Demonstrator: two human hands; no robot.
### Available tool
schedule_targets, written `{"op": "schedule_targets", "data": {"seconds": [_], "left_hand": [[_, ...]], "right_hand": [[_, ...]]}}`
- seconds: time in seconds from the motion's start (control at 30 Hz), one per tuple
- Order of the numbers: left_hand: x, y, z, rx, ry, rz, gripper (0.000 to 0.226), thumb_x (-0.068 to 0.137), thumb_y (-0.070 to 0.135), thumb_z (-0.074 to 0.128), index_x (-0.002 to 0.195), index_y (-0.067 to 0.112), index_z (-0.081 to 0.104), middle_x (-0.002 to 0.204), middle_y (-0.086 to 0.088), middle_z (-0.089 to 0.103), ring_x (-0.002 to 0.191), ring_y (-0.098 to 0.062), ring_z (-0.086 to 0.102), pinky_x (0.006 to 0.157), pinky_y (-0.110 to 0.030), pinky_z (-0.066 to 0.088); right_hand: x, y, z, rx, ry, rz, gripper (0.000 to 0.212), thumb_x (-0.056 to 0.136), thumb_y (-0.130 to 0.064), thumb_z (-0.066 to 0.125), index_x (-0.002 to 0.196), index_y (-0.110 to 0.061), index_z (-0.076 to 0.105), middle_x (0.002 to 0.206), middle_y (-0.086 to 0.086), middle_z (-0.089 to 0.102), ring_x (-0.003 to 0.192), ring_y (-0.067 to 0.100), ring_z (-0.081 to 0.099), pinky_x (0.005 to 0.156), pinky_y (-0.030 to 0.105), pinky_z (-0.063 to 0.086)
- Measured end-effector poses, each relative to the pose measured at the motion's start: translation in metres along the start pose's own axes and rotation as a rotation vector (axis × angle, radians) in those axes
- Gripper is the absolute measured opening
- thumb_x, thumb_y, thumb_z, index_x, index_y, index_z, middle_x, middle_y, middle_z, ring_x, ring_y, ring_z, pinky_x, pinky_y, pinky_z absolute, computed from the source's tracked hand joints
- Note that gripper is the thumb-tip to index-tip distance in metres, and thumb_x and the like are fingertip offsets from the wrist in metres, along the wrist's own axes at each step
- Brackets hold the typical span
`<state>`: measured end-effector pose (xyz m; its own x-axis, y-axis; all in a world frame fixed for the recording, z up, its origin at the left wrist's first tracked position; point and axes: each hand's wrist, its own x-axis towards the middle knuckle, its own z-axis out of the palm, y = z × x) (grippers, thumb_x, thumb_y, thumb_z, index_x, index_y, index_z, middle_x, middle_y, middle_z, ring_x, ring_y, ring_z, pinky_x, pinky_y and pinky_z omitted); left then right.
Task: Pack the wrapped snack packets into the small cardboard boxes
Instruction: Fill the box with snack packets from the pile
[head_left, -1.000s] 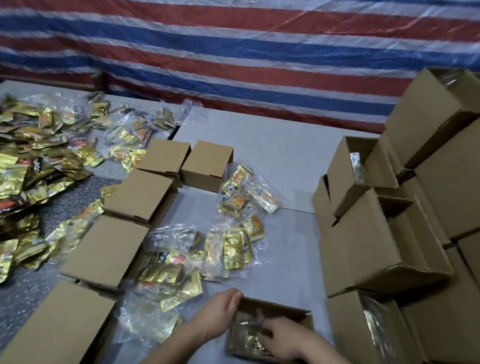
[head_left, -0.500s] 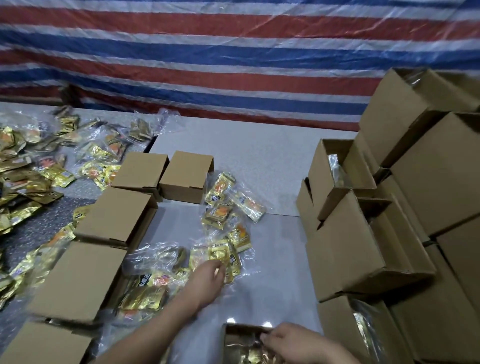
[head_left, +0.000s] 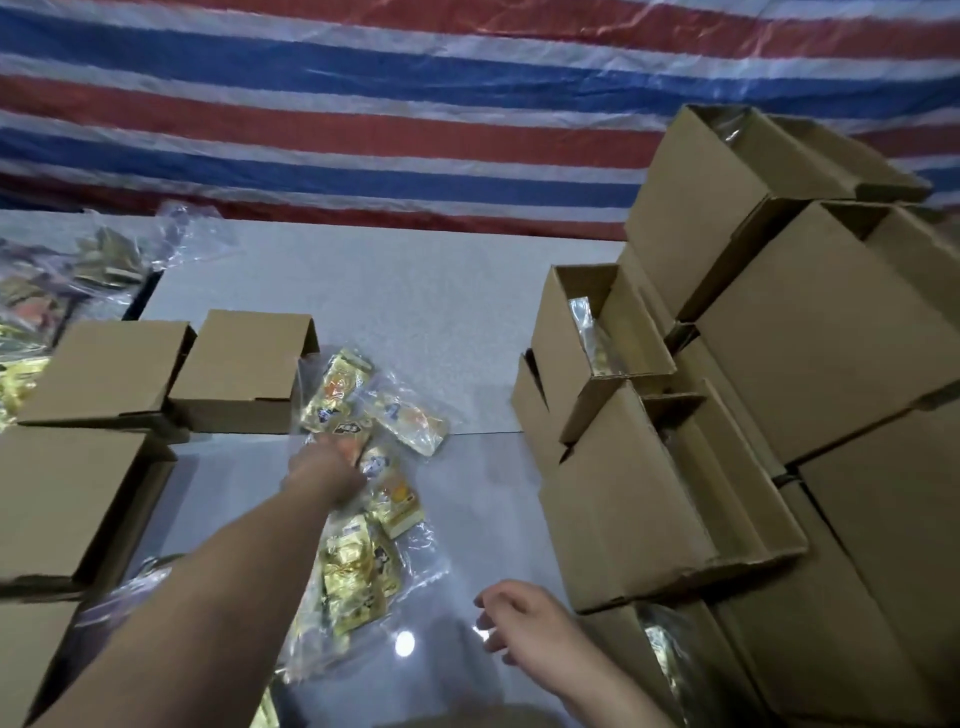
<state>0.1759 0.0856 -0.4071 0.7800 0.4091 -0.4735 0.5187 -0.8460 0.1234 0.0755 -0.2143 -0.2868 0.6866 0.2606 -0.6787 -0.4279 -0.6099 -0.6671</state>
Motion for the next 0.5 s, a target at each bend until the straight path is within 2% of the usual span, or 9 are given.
{"op": "schedule_targets", "data": {"seconds": [0.07, 0.13, 0.23, 0.33, 0.4, 0.47, 0.5], "left_hand": [[-0.001, -0.004, 0.004, 0.008, 0.018, -0.028, 0.063, 0.092, 0.04, 0.057, 0.148, 0.018, 0.038, 0.131, -0.019, 0.055, 0.114, -0.033, 0.057, 0.095, -0.046, 0.053], [-0.01, -0.005, -0.008, -0.017, 0.046, -0.038, 0.065, 0.093, 0.045, 0.054, 0.149, 0.019, 0.037, 0.135, -0.018, 0.052, 0.116, -0.033, 0.055, 0.094, -0.044, 0.052], [-0.044, 0.005, -0.041, -0.272, 0.124, -0.002, 0.063, 0.092, 0.047, 0.056, 0.14, 0.008, 0.042, 0.129, -0.016, 0.058, 0.112, -0.033, 0.059, 0.089, -0.038, 0.049], [-0.106, 0.018, -0.07, -0.522, 0.162, 0.193, 0.042, 0.084, 0.046, 0.059, 0.119, 0.025, 0.051, 0.104, -0.002, 0.068, 0.085, -0.02, 0.067, 0.073, -0.033, 0.054], [-0.154, 0.027, -0.083, -0.614, 0.195, 0.348, 0.034, 0.075, 0.051, 0.055, 0.106, 0.041, 0.047, 0.091, 0.011, 0.065, 0.073, -0.003, 0.063, 0.066, -0.027, 0.053], [-0.195, 0.043, -0.089, -0.655, 0.254, 0.499, 0.034, 0.072, 0.054, 0.053, 0.105, 0.047, 0.047, 0.094, 0.017, 0.062, 0.083, 0.006, 0.058, 0.073, -0.019, 0.048], [-0.213, 0.052, -0.09, -0.662, 0.274, 0.568, 0.037, 0.073, 0.054, 0.053, 0.109, 0.046, 0.051, 0.098, 0.019, 0.059, 0.091, 0.006, 0.054, 0.081, -0.018, 0.046]], "right_hand": [[0.0, -0.001, -0.001, 0.029, 0.001, 0.02, 0.023, 0.099, -0.016, 0.048, 0.096, -0.009, 0.069, 0.088, 0.003, 0.068, 0.07, 0.011, 0.061, 0.061, 0.014, 0.045], [-0.003, -0.006, -0.002, 0.058, -0.005, 0.038, 0.022, 0.099, -0.013, 0.047, 0.098, -0.007, 0.068, 0.089, 0.006, 0.067, 0.068, 0.012, 0.06, 0.056, 0.012, 0.044], [-0.002, -0.022, -0.002, 0.121, 0.025, -0.006, 0.019, 0.1, -0.014, 0.051, 0.098, -0.007, 0.068, 0.091, 0.006, 0.067, 0.069, 0.011, 0.062, 0.06, 0.015, 0.045], [-0.002, -0.05, 0.0, 0.42, -0.008, -0.08, 0.016, 0.098, -0.028, 0.06, 0.108, -0.016, 0.063, 0.108, 0.005, 0.069, 0.091, 0.016, 0.066, 0.075, 0.027, 0.051], [-0.002, -0.072, 0.0, 0.701, -0.118, -0.115, 0.037, 0.085, -0.042, 0.065, 0.117, -0.024, 0.059, 0.117, 0.004, 0.065, 0.099, 0.019, 0.064, 0.079, 0.034, 0.053], [-0.004, -0.095, -0.002, 0.863, -0.229, -0.159, 0.052, 0.079, -0.051, 0.066, 0.119, -0.018, 0.066, 0.114, 0.007, 0.069, 0.093, 0.02, 0.069, 0.072, 0.034, 0.057], [-0.005, -0.103, -0.003, 0.907, -0.258, -0.201, 0.051, 0.08, -0.054, 0.069, 0.112, -0.015, 0.073, 0.109, 0.01, 0.072, 0.09, 0.022, 0.071, 0.07, 0.034, 0.058]]}}
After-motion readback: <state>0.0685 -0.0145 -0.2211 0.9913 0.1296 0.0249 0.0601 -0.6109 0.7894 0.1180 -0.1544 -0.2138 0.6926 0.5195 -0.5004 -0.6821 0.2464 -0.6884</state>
